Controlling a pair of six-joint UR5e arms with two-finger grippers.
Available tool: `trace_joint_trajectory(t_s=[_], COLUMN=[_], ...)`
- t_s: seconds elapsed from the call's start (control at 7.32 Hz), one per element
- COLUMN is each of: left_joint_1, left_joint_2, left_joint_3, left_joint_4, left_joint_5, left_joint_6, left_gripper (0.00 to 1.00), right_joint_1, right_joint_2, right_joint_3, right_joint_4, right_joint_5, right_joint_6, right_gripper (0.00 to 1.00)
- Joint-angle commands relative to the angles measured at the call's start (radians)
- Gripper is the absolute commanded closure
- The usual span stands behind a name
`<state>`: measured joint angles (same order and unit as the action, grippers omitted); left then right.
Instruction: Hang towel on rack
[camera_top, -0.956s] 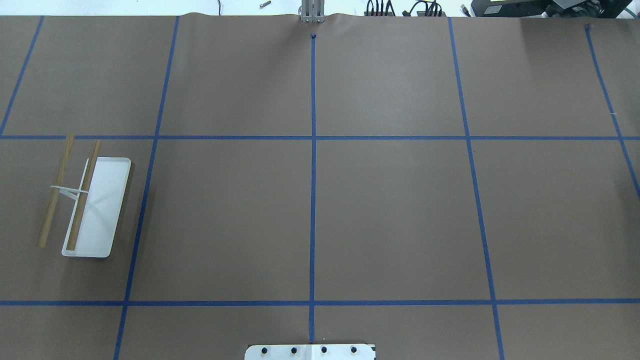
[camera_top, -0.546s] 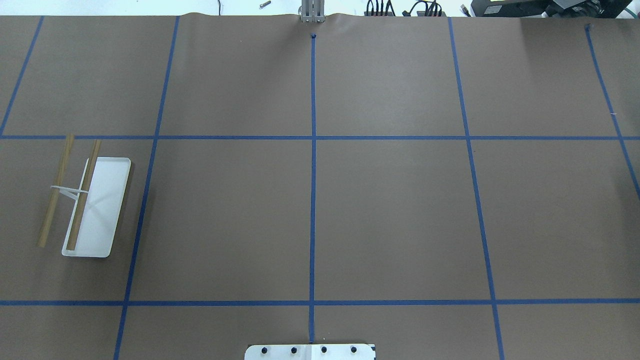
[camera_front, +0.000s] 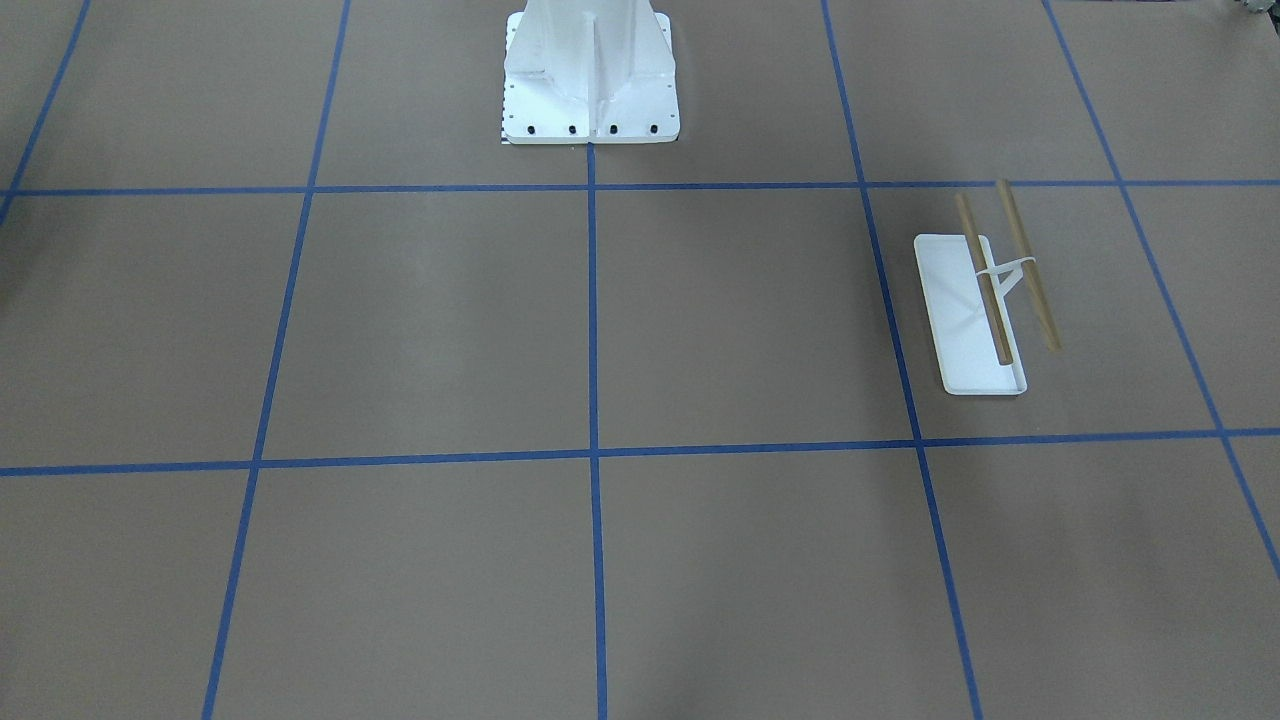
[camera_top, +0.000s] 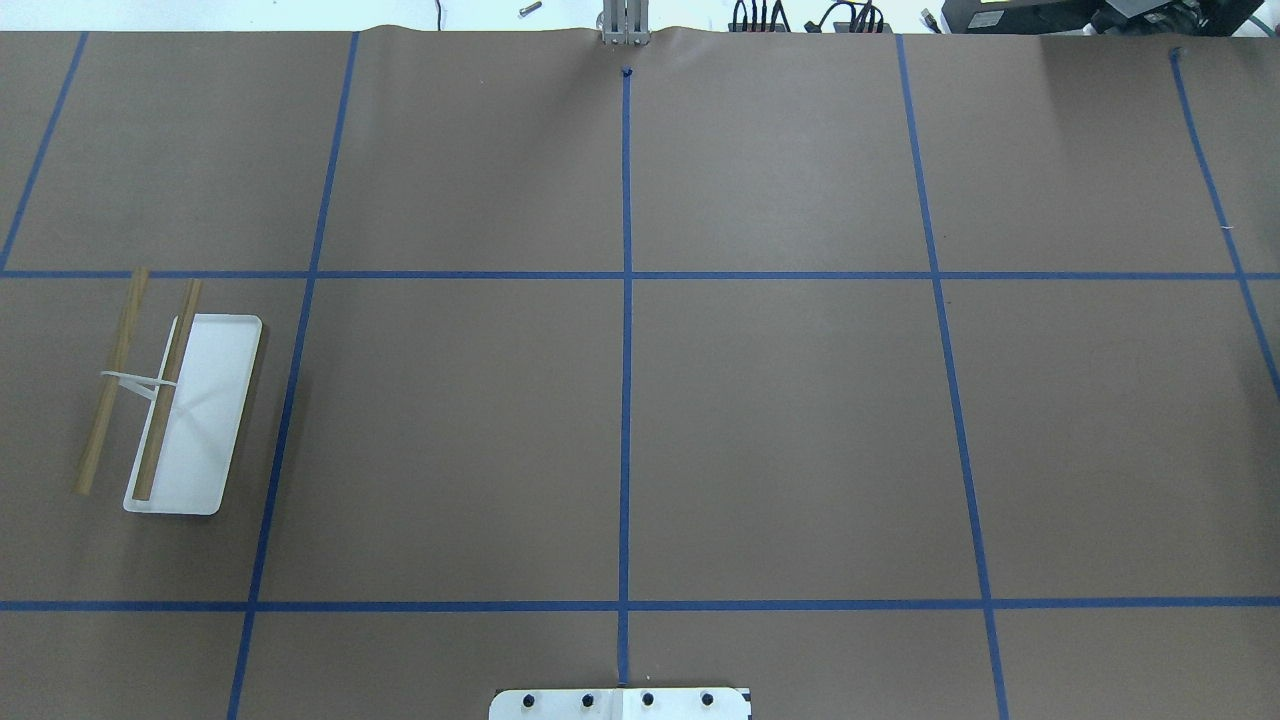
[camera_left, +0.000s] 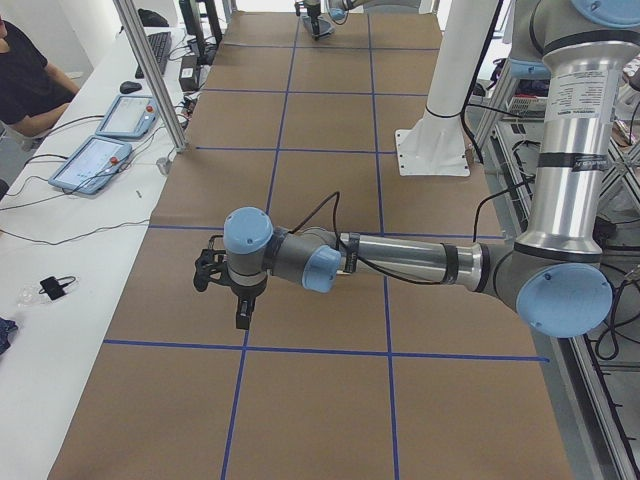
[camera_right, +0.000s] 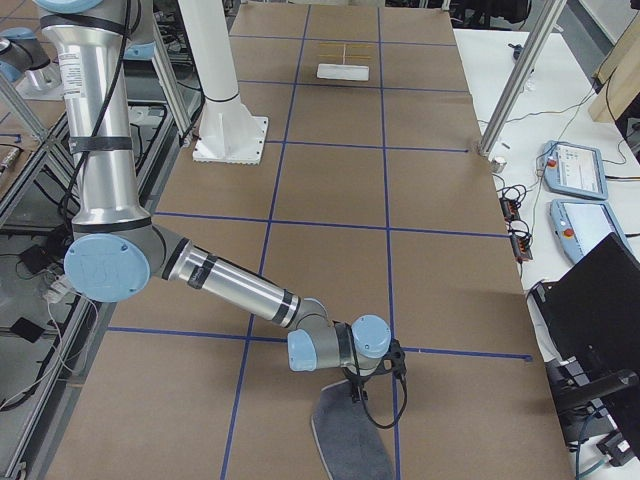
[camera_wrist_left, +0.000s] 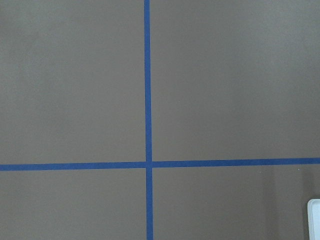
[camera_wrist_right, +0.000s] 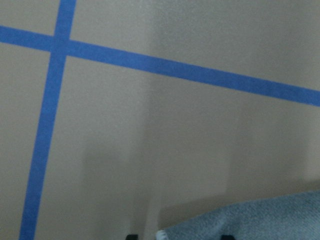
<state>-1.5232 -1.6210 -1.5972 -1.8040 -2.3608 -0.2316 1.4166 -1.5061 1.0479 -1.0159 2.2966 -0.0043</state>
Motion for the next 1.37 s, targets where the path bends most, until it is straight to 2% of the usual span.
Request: trace_joint_trajectory(t_s=[0.0, 0.14, 0.27, 0.68, 0.82, 0.96, 1.23], left_joint_1=[0.0, 0.0, 0.0, 0.0, 0.0, 0.0, 0.0], left_joint_2=[0.0, 0.0, 0.0, 0.0, 0.0, 0.0, -0.011], left_joint_3=[-0.003, -0.004, -0.004, -0.004, -0.004, -0.003, 0.0], left_joint_4=[-0.001, -0.001, -0.001, -0.001, -0.001, -0.001, 0.0], left_joint_5=[0.0, 0.0, 0.0, 0.0, 0.0, 0.0, 0.0], left_joint_6=[-0.002, -0.003, -0.003, -0.003, -0.003, -0.005, -0.024], left_gripper=[0.02, 0.02, 0.02, 0.02, 0.02, 0.02, 0.02], right_joint_1=[0.013, 0.012, 0.012, 0.012, 0.012, 0.012, 0.013], right_joint_2=[-0.005, -0.005, -0.005, -0.003, 0.001, 0.007, 0.023], right_joint_3=[0.015, 0.014, 0.012, 0.012, 0.015, 0.018, 0.087], right_joint_4=[-0.003, -0.003, -0.003, -0.003, -0.003, -0.003, -0.003], right_joint_5=[0.001, -0.008, -0.008, -0.009, -0.008, -0.003, -0.009], right_joint_6=[0.001, 0.001, 0.001, 0.004, 0.01, 0.015, 0.08], right_gripper=[0.56, 0.73, 0.77, 0.77, 0.93, 1.0, 1.0])
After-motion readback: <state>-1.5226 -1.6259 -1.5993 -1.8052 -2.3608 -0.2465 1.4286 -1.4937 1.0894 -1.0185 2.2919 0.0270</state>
